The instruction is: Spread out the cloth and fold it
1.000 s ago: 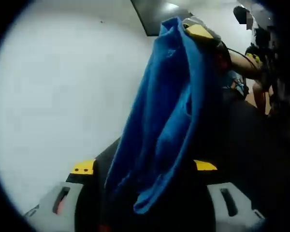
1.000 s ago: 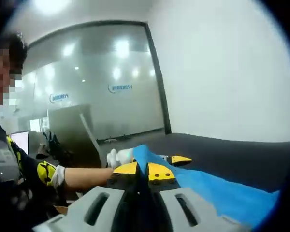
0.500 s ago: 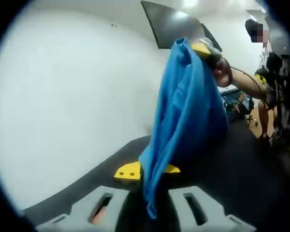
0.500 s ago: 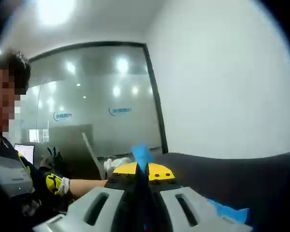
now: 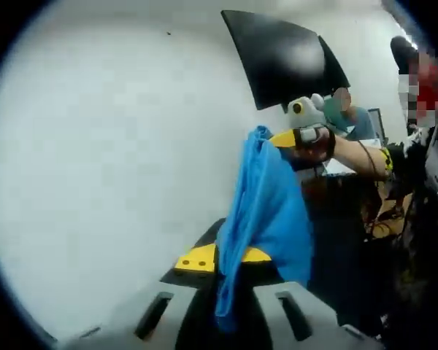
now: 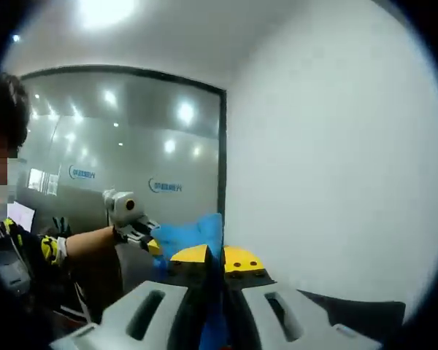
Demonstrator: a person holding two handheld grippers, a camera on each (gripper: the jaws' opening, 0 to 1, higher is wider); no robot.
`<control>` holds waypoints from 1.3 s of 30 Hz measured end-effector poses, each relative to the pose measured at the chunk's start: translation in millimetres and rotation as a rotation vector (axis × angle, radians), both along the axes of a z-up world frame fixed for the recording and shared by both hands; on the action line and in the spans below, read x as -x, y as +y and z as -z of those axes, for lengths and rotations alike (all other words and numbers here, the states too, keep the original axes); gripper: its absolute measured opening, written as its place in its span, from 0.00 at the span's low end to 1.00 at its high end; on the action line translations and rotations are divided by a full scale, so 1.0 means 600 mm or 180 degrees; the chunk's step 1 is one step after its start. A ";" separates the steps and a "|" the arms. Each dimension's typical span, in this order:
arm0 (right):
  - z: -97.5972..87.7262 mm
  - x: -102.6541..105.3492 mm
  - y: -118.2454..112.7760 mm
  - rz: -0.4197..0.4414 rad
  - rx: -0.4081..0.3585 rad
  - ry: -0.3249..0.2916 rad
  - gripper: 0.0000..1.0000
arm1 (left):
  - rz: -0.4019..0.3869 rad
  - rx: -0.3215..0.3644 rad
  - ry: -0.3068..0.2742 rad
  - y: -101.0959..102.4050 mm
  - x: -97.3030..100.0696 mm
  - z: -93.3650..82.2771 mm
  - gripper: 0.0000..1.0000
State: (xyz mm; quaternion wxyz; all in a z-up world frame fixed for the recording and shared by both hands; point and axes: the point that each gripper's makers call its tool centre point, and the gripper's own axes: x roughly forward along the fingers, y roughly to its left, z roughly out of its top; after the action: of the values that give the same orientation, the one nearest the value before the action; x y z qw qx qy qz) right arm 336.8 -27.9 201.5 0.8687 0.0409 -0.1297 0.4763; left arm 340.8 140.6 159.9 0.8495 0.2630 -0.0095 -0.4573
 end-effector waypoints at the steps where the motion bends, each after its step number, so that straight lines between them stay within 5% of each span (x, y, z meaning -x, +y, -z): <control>1: -0.004 -0.005 0.001 -0.0004 0.0006 -0.0015 0.03 | 0.0031 -0.0114 0.0059 0.000 0.005 0.000 0.04; 7: 0.050 -0.080 0.016 0.0096 0.0187 0.0206 0.03 | -0.0229 -0.0265 0.0431 0.007 -0.054 0.037 0.03; 10: 0.060 -0.133 0.018 0.0180 0.0186 0.0264 0.02 | -0.0551 -0.0106 0.0528 0.013 -0.114 0.042 0.03; 12: 0.022 -0.175 0.005 0.0272 -0.0148 0.0343 0.02 | -0.0763 0.0040 0.0234 0.016 -0.149 -0.001 0.03; 13: -0.004 -0.185 -0.002 0.0314 -0.0244 0.0220 0.02 | -0.0850 0.0143 -0.0049 0.015 -0.157 -0.035 0.02; 14: -0.034 -0.182 -0.010 0.0355 -0.0210 -0.0099 0.03 | -0.0825 0.0201 -0.0440 0.005 -0.150 -0.071 0.02; 16: -0.043 -0.156 -0.019 0.0373 -0.0120 -0.0405 0.03 | -0.0704 -0.0062 -0.1014 -0.010 -0.125 -0.081 0.02; 19: 0.025 -0.103 -0.028 0.0302 -0.0158 -0.0341 0.03 | -0.0579 -0.0497 -0.1118 -0.023 -0.080 0.008 0.02; 22: 0.162 -0.046 -0.044 0.0503 0.0021 -0.0163 0.03 | -0.0361 -0.0814 -0.1097 -0.036 -0.029 0.152 0.02; 23: 0.217 -0.027 -0.048 0.0589 0.0073 0.0031 0.03 | -0.0309 -0.0962 -0.1048 -0.038 -0.012 0.209 0.02; 25: 0.321 0.018 -0.047 0.0658 0.0248 0.0148 0.03 | -0.0232 -0.1143 -0.0806 -0.041 0.012 0.303 0.02; 28: 0.477 0.051 -0.057 0.0704 0.1030 0.0680 0.03 | -0.0020 -0.1231 -0.0174 -0.046 0.056 0.445 0.02; 31: 0.507 0.101 -0.051 0.0388 0.0855 0.0866 0.03 | 0.0008 -0.1171 -0.0129 -0.045 0.080 0.487 0.02; 33: 0.511 0.104 -0.063 0.0495 0.0902 0.0878 0.04 | -0.0026 -0.1102 -0.0155 -0.042 0.088 0.492 0.03; 39: 0.533 0.117 -0.061 0.0591 0.1500 0.0540 0.06 | -0.0131 -0.1279 -0.0227 -0.022 0.105 0.520 0.05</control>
State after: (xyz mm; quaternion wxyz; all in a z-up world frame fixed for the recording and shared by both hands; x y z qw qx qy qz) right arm 266.8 -64.4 -118.2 0.9020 -0.1348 0.0549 0.4064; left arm 278.0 127.6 -152.0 0.7882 0.4434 0.0571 -0.4229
